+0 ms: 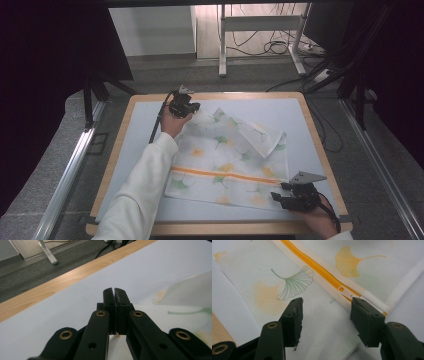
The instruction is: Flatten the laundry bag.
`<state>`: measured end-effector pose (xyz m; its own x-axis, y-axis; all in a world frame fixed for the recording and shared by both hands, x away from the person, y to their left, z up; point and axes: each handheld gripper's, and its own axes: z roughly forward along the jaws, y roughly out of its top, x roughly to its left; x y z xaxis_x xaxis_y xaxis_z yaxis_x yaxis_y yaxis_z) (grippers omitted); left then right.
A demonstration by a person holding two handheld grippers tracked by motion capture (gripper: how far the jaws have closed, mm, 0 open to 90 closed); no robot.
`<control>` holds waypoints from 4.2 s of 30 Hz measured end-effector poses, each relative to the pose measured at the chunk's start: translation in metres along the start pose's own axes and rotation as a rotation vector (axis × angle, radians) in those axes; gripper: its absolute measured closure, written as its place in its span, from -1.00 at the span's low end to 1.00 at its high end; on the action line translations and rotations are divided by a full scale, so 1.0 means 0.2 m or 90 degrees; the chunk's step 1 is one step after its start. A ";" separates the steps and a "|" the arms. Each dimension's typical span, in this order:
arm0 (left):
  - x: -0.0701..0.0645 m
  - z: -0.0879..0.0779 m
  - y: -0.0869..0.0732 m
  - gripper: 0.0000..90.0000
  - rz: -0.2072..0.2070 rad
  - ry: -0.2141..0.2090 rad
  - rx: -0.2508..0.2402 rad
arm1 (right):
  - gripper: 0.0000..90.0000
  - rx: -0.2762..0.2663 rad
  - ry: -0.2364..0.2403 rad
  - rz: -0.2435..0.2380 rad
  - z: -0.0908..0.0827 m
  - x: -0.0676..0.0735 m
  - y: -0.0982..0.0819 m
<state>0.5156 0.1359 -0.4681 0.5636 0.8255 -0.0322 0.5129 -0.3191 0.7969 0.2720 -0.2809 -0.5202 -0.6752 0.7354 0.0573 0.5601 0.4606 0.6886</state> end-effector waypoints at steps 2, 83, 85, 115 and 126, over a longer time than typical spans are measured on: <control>0.03 0.01 0.00 1.00 -0.009 0.004 -0.003 | -0.04 -0.001 0.000 -0.001 0.00 0.00 0.00; -0.27 -0.52 -0.69 -0.36 -0.030 -0.095 0.077 | -0.10 0.006 -0.005 -0.008 0.01 0.01 0.02; -0.30 -0.56 -0.72 -0.39 -0.030 -0.097 0.079 | -0.10 0.006 -0.006 -0.009 0.02 0.01 0.02; -0.57 -0.74 -1.00 0.32 0.028 -0.056 0.150 | -0.12 0.013 -0.007 -0.016 0.02 0.01 0.02; -0.55 -0.74 -0.99 0.89 0.026 -0.113 0.143 | -0.14 0.018 -0.005 -0.014 0.02 0.01 0.03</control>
<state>0.2560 0.1771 -0.5336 0.6807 0.7220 -0.1241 0.6076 -0.4618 0.6463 0.2751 -0.2747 -0.5181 -0.6835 0.7290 0.0362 0.5583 0.4902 0.6693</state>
